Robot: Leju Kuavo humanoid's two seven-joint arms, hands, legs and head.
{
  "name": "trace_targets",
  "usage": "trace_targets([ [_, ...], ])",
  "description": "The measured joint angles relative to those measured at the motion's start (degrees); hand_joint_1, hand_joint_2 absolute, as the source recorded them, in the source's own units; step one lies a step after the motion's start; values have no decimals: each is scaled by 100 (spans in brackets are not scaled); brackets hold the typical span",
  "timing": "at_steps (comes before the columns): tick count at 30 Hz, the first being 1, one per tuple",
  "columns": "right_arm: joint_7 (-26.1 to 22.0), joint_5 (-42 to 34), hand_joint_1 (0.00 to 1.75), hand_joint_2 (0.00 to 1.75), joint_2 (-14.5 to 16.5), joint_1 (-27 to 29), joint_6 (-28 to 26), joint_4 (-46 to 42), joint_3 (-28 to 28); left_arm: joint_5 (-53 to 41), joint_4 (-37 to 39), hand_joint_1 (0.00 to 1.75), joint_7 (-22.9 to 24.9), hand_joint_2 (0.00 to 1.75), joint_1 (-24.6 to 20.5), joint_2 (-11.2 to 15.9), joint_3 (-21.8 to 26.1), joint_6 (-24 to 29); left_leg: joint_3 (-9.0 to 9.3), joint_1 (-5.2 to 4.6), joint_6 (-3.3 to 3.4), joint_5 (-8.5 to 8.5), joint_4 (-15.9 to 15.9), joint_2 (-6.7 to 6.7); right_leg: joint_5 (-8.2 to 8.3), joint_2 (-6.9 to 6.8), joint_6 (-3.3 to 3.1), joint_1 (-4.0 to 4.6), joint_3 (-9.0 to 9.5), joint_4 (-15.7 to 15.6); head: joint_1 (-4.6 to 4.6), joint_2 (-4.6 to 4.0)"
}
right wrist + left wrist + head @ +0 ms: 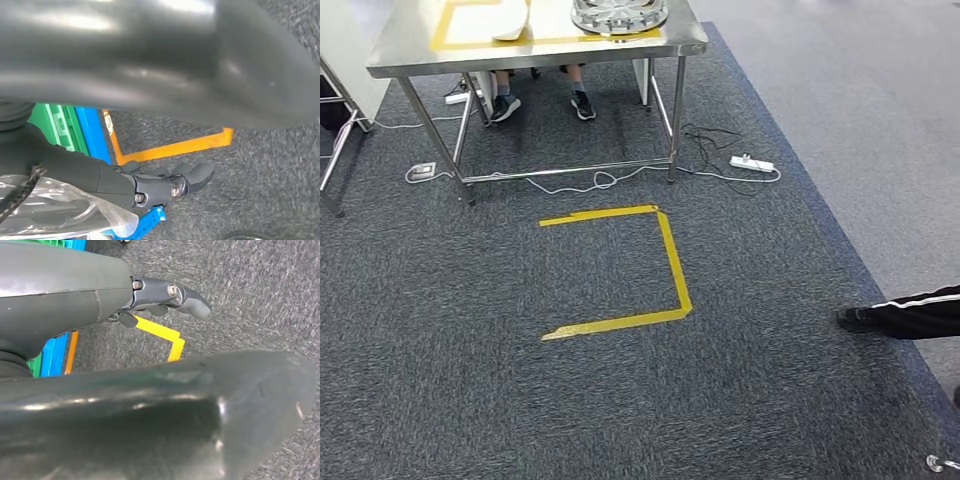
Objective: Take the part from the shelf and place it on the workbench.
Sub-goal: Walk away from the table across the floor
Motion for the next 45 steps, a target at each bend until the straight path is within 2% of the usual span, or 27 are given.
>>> trace_targets([
  [2, -4, 8, 0, 0, 4, -30, -3, 0, -10, 3, 4, 0, 0, 0, -4, 0, 2, 1, -2, -19, -75, -27, 50, 69, 193, -150, -51, 22, 388, -700, -12, 0],
  [3, -7, 11, 0, 0, 6, -39, -4, 0, -14, 8, 5, 0, 0, 0, -7, 1, 2, 2, -2, -31, -112, -34, 67, 101, 204, -181, -87, 37, 446, -829, -27, 0],
  [6, -13, 17, 0, 0, 9, -15, -11, 0, -30, 39, 5, 0, 2, 0, -13, 1, 4, 15, 9, -8, -214, -69, 105, 153, 231, -55, -216, 56, 419, -834, -54, 0],
  [8, -17, 18, 0, 0, 15, -13, -15, 0, -38, 49, 5, 0, 2, 0, -9, 3, 4, 24, -96, 32, -290, -344, 416, -40, 278, 33, -297, 42, 423, -844, -71, 0],
  [10, -25, 18, 0, 0, 20, -23, -17, 0, -39, 52, 9, 0, 4, 0, -2, 4, 3, 32, -374, 59, -340, -788, 1147, -263, 313, 140, -342, 39, 398, -837, -89, 0],
  [12, -28, 18, 0, 0, 22, -17, -18, 0, -41, 55, 15, 0, 9, 0, 4, 5, 4, 37, -583, 64, -346, -990, 1720, -317, 327, 264, -352, 47, 368, -822, -88, 0],
  [13, -28, 17, 0, 0, 22, -12, -19, 0, -42, 56, 18, 0, 12, 0, 5, 5, 5, 37, -558, 64, -334, -919, 1711, -327, 329, 333, -351, 51, 362, -812, -87, 0],
  [14, -28, 17, 0, 0, 23, -10, -19, 0, -43, 56, 20, 0, 13, 0, 6, 5, 5, 37, -427, 64, -312, -742, 1464, -356, 330, 408, -349, 56, 361, -802, -87, 0],
  [15, -28, 17, 0, 0, 26, -13, -19, 0, -44, 56, 21, 0, 13, 0, 6, 5, 5, 37, -226, 64, -278, -514, 1059, -430, 332, 488, -345, 60, 363, -793, -88, 0],
  [17, -29, 17, 0, 0, 38, -29, -22, 0, -46, 57, 22, 0, 14, 0, 7, 6, 7, 38, 108, 71, -208, -241, 345, -676, 340, 634, -308, 71, 340, -768, -85, 0],
  [19, -30, 17, 0, 0, 46, -33, -28, 1, -48, 59, 25, 0, 16, 0, 3, 6, 8, 44, 191, 68, -171, -229, 134, -787, 365, 751, -234, 56, 284, -760, -83, 0],
  [20, -31, 17, 0, 0, 47, -24, -33, 2, -49, 60, 25, 0, 16, 0, 1, 4, 8, 49, 189, 66, -157, -216, 109, -740, 385, 807, -189, 45, 241, -768, -86, 0],
  [21, -31, 17, 0, 0, 48, -9, -36, 3, -51, 61, 25, 0, 16, 0, -5, 2, 9, 52, 189, 72, -136, -194, 84, -677, 382, 791, -154, 36, 206, -761, -84, 0],
  [23, -30, 17, 0, 0, 49, 1, -46, 4, -59, 61, 25, 0, 15, 0, -9, -2, 10, 57, 186, 95, -76, -144, 17, -535, 198, 544, -100, 46, 44, -532, -50, 0],
  [25, -30, 17, 0, 0, 49, -25, -52, 4, -66, 61, 28, 0, 15, 0, 2, -4, 14, 57, 165, 94, -45, -127, -3, -372, -210, 256, -51, 51, -282, 151, -15, 0],
  [26, -31, 18, 0, 0, 49, -34, -52, 4, -67, 61, 30, 0, 15, 0, 8, -4, 17, 57, 152, 87, -44, -126, -1, -285, -383, 211, -26, 48, -456, 534, -11, 0],
  [27, -31, 19, 0, 0, 49, -31, -52, 5, -68, 64, 32, 0, 15, 0, 12, -4, 20, 57, 144, 79, -43, -126, 1, -201, -471, 191, -7, 44, -566, 806, -13, 0],
  [28, -31, 20, 0, 0, 49, -19, -52, 5, -70, 69, 33, 0, 15, 0, 10, -4, 22, 57, 138, 71, -44, -127, 2, -124, -443, 177, 0, 41, -560, 856, -13, 0],
  [30, -31, 26, 0, 0, 49, 0, -54, 7, -74, 86, 34, 0, 15, 0, 1, -4, 22, 57, 148, 58, -50, -131, 5, 10, -135, 91, -20, 45, -193, 279, -12, 0],
  [32, -36, 32, 0, 0, 49, -18, -56, 7, -76, 100, 34, 0, 15, 0, -5, -4, 18, 57, 174, 34, -80, -150, 18, 118, 142, -188, -83, 71, 299, -542, -16, 0],
  [34, -44, 36, 0, 0, 49, -39, -60, 7, -77, 109, 34, 0, 15, 0, -8, -3, 16, 57, 206, 10, -134, -166, 32, 211, 216, -335, -144, 97, 476, -861, -32, 0],
  [36, -47, 38, 0, 0, 49, -32, -63, 8, -80, 116, 34, 0, 15, 0, -11, -1, 11, 57, 232, 11, -197, -178, 33, 289, 250, -219, -200, 96, 452, -873, -42, 0],
  [38, -46, 36, 0, 0, 49, -23, -61, 10, -87, 120, 34, 0, 15, 0, -8, 1, 6, 57, 184, 38, -273, -336, 188, 102, 303, -104, -273, 76, 460, -897, -52, 0],
  [40, -46, 28, 0, 0, 50, -30, -54, 11, -94, 120, 36, 0, 14, 0, 3, 3, 5, 57, -56, 68, -331, -735, 801, -214, 350, 32, -327, 64, 454, -906, -66, 0],
  [42, -46, 19, 0, 0, 52, -27, -48, 11, -101, 120, 38, 0, 13, 0, 14, 4, 5, 59, -373, 78, -346, -1060, 1558, -321, 367, 181, -346, 69, 429, -898, -66, 0],
  [43, -46, 16, 0, 0, 53, -20, -45, 11, -108, 120, 38, 0, 13, 0, 16, 5, 6, 61, -447, 79, -345, -1061, 1724, -330, 369, 259, -347, 71, 425, -889, -66, 0],
  [45, -46, 15, 0, 0, 53, -14, -34, 11, -120, 121, 38, 0, 13, 0, 18, 5, 5, 70, -301, 86, -325, -713, 1366, -370, 365, 422, -340, 71, 430, -864, -65, 0],
])
